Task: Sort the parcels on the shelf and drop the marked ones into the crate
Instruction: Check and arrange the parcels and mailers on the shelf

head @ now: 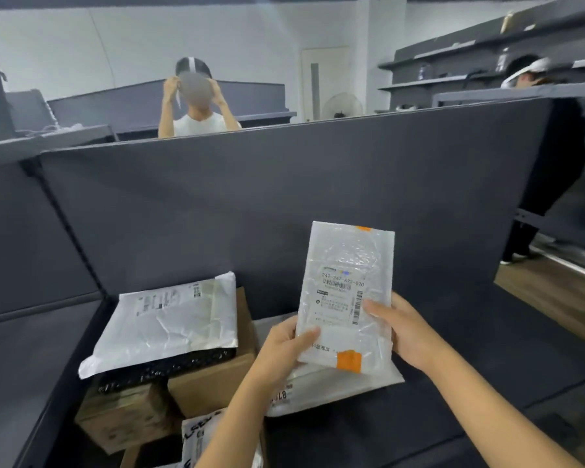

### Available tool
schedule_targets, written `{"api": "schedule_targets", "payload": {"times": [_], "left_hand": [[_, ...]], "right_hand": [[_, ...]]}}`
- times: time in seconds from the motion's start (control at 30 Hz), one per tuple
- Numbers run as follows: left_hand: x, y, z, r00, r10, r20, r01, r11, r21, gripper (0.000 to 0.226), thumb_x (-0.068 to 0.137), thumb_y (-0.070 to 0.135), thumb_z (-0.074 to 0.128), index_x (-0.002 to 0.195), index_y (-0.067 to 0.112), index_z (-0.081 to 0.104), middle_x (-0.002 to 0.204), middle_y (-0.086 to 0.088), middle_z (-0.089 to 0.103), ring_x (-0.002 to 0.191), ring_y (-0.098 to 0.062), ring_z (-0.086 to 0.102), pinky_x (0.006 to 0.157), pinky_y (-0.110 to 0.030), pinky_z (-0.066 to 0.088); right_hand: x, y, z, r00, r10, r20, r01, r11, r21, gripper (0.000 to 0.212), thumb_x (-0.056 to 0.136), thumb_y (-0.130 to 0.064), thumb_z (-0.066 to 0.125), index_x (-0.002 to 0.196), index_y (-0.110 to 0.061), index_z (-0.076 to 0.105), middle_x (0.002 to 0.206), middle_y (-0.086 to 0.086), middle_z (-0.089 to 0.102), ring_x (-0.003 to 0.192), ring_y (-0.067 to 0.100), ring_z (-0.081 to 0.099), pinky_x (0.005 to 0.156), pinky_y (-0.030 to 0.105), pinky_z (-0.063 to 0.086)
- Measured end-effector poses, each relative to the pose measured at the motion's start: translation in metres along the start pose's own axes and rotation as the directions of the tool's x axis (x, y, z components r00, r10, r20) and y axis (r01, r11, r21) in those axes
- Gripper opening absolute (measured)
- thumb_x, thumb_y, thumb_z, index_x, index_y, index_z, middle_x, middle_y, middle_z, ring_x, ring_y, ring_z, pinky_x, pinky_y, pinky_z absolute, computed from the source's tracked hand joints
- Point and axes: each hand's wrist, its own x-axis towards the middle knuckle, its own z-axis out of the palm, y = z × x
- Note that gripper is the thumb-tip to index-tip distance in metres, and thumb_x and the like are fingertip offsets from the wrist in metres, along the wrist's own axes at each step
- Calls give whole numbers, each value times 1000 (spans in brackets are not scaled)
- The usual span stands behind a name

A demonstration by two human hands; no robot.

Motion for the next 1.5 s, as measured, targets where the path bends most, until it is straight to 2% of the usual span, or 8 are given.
{"api": "schedule_targets", "payload": {"times": [0.2, 0.6, 0.73, 0.9, 1.03, 1.1, 1.23, 1.5], "left_hand": [[0, -35, -12, 958, -179, -224, 154, 980, -128, 23, 96, 17, 52, 115, 9, 64, 105, -5, 74, 99, -22, 70, 84, -37, 57], [24, -69, -35, 881, -295, -369, 229, 950, -212, 26, 92, 20, 60, 116, 10, 55, 105, 0, 70, 95, -20, 68, 84, -45, 56], [32, -74, -30, 852, -288, -438, 262, 957, -121, 44, 89, 15, 64, 122, 22, 34, 105, 12, 55, 93, -9, 59, 72, -32, 55], [45, -88, -27, 849, -308, -429, 411, 895, 172, 70, 76, 12, 74, 127, 30, 30, 125, 3, 56, 112, -16, 56, 85, -23, 51], [48, -90, -22, 854, -293, -429, 498, 698, 515, 74, 83, 27, 65, 145, 24, 23, 144, -3, 45, 123, -18, 53, 100, -23, 44], [49, -94, -24, 878, -254, -405, 473, 588, 657, 71, 88, 27, 58, 148, 28, 20, 155, -7, 22, 130, -19, 48, 106, -23, 37], [53, -104, -26, 901, -202, -384, 431, 519, 738, 64, 92, 32, 55, 148, 29, 24, 158, -9, 2, 140, -16, 35, 112, -22, 28], [65, -113, -20, 893, -137, -428, 440, 463, 770, 68, 87, 38, 57, 145, 37, 23, 157, -1, 6, 144, -17, 21, 116, -24, 19]], "right_hand": [[14, 34, 5, 981, 196, 9, -193, 972, -133, 32, 90, -2, 56, 120, -12, 58, 112, 10, 70, 100, 26, 69, 77, 35, 57], [71, 84, 0, 952, 306, 8, -301, 939, -168, 41, 86, 8, 58, 121, -14, 56, 113, 12, 69, 104, 29, 66, 88, 39, 52], [87, 101, -7, 939, 341, -41, -340, 902, -267, 40, 85, 2, 61, 119, -19, 58, 112, 7, 69, 110, 33, 61, 102, 50, 44], [99, 116, -8, 911, 405, -85, -409, 853, -325, 42, 86, 2, 60, 126, -10, 53, 113, 6, 66, 102, 24, 64, 89, 38, 52], [102, 113, 4, 930, 365, -35, -326, 779, -536, 57, 80, 4, 64, 127, -20, 43, 123, -7, 54, 108, 11, 52, 80, 18, 50], [99, 110, 16, 953, 300, 36, -190, 687, -702, 57, 78, -5, 72, 122, -26, 42, 118, -10, 46, 113, 8, 45, 85, 8, 44], [100, 117, 17, 970, 199, 140, 33, 463, -886, 58, 83, -20, 69, 136, -21, 44, 122, -17, 28, 126, 0, 25, 110, 18, 21], [107, 126, -5, 965, 242, 105, 37, 270, -962, 53, 77, -27, 65, 128, -21, 52, 136, -6, 46, 132, 20, 34, 113, 33, 28]]}}
